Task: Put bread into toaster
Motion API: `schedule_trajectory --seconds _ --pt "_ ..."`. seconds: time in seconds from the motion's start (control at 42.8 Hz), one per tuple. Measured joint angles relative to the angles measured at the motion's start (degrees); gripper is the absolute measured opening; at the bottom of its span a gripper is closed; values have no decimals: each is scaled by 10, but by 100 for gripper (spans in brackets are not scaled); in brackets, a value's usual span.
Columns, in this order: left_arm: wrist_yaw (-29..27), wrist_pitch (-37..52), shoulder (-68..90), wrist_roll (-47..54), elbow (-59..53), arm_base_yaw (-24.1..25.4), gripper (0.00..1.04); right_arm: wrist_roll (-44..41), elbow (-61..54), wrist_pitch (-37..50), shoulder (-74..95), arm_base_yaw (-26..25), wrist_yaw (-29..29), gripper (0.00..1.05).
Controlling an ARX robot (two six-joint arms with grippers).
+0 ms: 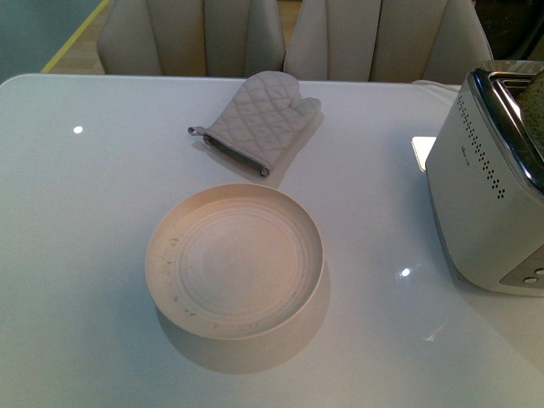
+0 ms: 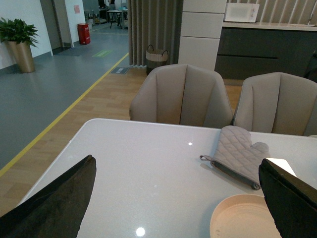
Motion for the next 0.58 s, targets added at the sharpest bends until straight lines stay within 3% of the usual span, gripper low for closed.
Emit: schedule_trajectory --seconds 0.14,0.585 --pt "0 0 0 0 0 0 98 0 0 0 0 0 0 97" --pt "0 0 0 0 0 0 98 0 0 0 0 0 0 96"
